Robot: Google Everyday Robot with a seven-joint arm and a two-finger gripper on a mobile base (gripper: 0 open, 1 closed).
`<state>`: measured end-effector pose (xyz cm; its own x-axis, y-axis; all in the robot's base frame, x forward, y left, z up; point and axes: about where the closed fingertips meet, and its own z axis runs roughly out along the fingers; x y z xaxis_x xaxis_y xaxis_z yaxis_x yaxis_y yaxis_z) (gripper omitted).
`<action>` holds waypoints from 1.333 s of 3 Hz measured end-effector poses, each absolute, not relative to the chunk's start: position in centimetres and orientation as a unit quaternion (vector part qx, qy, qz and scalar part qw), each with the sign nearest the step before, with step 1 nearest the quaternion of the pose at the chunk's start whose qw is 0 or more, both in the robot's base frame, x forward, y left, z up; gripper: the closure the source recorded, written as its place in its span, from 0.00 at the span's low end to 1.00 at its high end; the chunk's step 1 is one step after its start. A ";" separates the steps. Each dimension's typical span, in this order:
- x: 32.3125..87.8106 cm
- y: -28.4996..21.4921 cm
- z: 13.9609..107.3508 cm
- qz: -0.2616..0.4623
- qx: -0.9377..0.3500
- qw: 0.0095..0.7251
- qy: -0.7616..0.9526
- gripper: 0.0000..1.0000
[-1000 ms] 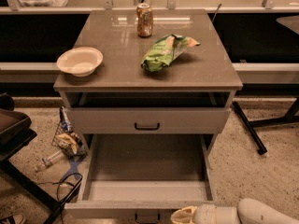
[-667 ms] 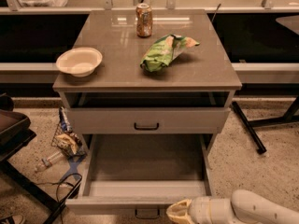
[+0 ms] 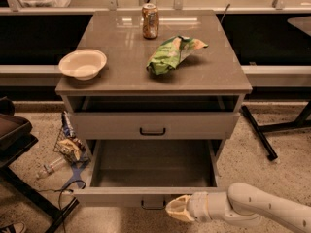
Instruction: Close middle drawer
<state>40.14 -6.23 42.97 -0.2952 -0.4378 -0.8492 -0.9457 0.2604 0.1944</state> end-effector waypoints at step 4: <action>46.7 -7.8 41.4 0.368 -0.474 0.347 0.720 1.00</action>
Offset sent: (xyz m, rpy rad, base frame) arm 0.0745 -0.0192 -0.0263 -0.0034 0.0115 -0.0106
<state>46.70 -7.77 41.38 -0.3085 -0.4277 -0.8496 -0.9391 0.2789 0.2006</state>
